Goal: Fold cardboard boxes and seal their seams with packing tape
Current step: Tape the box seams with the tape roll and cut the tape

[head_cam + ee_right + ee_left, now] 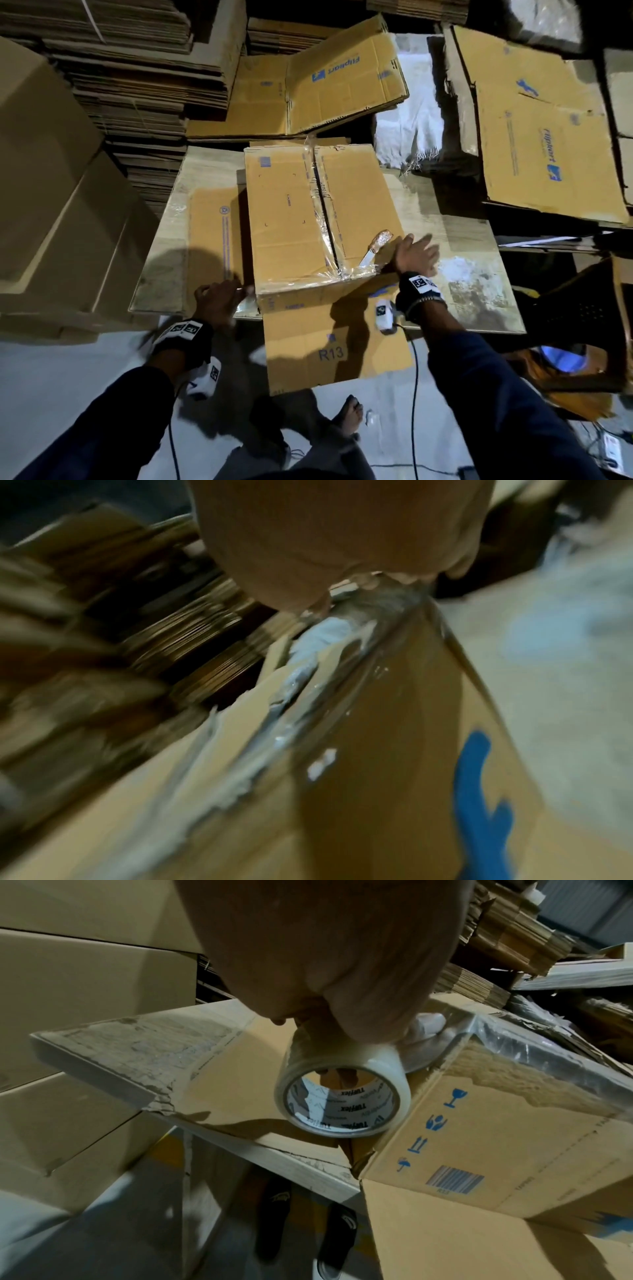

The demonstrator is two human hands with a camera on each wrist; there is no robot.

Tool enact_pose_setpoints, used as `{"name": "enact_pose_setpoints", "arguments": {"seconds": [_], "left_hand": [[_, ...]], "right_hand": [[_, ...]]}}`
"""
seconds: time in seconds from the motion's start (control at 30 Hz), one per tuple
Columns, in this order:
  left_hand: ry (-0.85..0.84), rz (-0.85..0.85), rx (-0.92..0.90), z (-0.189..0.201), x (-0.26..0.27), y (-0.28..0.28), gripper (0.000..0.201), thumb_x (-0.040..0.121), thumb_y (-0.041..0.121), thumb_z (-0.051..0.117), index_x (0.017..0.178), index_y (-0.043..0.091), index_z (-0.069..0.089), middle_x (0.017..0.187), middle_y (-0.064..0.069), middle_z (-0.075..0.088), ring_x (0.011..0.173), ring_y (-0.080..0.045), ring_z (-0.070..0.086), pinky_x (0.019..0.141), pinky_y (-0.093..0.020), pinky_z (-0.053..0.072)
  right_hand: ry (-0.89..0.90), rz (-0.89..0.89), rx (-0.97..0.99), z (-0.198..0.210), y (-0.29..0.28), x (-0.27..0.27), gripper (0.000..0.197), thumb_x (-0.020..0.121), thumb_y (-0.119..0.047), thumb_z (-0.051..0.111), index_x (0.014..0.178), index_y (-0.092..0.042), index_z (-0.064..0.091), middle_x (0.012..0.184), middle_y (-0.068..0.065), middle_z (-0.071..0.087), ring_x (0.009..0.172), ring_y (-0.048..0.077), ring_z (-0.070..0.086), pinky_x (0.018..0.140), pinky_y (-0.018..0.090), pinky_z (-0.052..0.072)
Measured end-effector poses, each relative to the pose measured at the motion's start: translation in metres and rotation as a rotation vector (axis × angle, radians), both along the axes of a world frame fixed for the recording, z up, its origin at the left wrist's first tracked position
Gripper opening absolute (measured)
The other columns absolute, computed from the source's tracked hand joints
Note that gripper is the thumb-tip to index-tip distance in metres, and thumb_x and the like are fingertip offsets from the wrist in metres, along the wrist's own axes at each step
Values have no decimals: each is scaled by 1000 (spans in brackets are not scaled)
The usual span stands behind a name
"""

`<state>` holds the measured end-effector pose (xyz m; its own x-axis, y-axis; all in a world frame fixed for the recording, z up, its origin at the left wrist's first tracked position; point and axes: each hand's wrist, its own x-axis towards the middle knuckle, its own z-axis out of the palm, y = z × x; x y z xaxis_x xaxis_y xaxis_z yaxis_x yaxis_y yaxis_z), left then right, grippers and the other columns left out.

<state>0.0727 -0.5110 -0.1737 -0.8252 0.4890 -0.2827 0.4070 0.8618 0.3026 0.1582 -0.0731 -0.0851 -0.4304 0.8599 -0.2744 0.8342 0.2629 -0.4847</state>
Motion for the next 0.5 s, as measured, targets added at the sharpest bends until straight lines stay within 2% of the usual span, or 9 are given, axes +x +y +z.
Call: {"name": "enact_pose_setpoints", "arguments": {"seconds": [0.03, 0.1, 0.17, 0.2, 0.27, 0.33, 0.4, 0.43, 0.5], "left_hand": [[-23, -7, -5, 4, -1, -2, 51, 94, 34, 75, 136, 47, 50, 131, -3, 66, 122, -32, 61, 98, -44, 29], [-101, -22, -19, 15, -1, -4, 48, 97, 52, 59, 141, 34, 52, 126, -5, 65, 125, -29, 59, 98, -42, 28], [-135, -17, 9, 31, 3, -7, 68, 89, 69, 34, 134, 24, 57, 107, -5, 64, 121, -28, 61, 94, -39, 26], [-123, -15, 37, 39, 5, -7, 79, 83, 75, 23, 132, 23, 58, 103, -4, 64, 119, -27, 62, 93, -39, 25], [-151, -34, 52, 48, 5, -7, 96, 70, 82, 9, 130, 24, 56, 102, -5, 64, 115, -25, 62, 91, -38, 25], [-225, -12, 83, 52, 1, -5, 84, 66, 85, 10, 112, 28, 52, 93, 0, 59, 103, -22, 62, 90, -38, 28], [-276, 43, 148, 55, -7, -4, 70, 72, 89, 23, 97, 29, 49, 85, 3, 62, 92, -23, 66, 87, -38, 40], [-310, 78, 201, 56, -10, -6, 66, 75, 88, 33, 97, 29, 51, 83, 4, 66, 86, -23, 67, 84, -38, 46], [-386, 81, 307, 63, -15, -11, 59, 76, 85, 51, 107, 36, 58, 84, 3, 71, 74, -17, 68, 75, -36, 53]], "right_hand": [[-22, 177, 160, 7, 0, 1, 67, 106, -44, 41, 164, -21, 16, 172, 14, 7, 158, 36, 8, 120, 63, 17], [-56, 679, 379, 27, -3, 0, 69, 98, -44, 51, 161, -27, 28, 172, 7, 15, 158, 32, 9, 118, 64, 22], [-156, 1154, 461, 37, -2, -8, 55, 95, -46, 55, 148, -33, 50, 164, 3, 36, 154, 30, 25, 112, 58, 34], [-221, 1308, 518, 40, -1, -13, 43, 95, -46, 58, 137, -37, 59, 154, 1, 49, 147, 29, 38, 105, 52, 40], [-308, 1416, 618, 45, 4, -23, 24, 94, -46, 60, 115, -39, 69, 122, -2, 67, 118, 29, 62, 86, 41, 50], [-358, 1420, 660, 51, 5, -27, 21, 96, -42, 61, 111, -35, 74, 104, 0, 65, 98, 27, 66, 71, 36, 55], [-372, 1397, 673, 60, 9, -30, 26, 98, -44, 61, 115, -29, 74, 104, 3, 64, 98, 27, 65, 68, 35, 53], [-354, 1350, 675, 65, 9, -32, 30, 97, -42, 63, 116, -22, 73, 105, 5, 63, 99, 30, 64, 68, 36, 52], [-217, 1190, 579, 73, 1, -29, 29, 94, -33, 66, 113, -12, 71, 104, 11, 63, 94, 36, 65, 68, 37, 48]]}}
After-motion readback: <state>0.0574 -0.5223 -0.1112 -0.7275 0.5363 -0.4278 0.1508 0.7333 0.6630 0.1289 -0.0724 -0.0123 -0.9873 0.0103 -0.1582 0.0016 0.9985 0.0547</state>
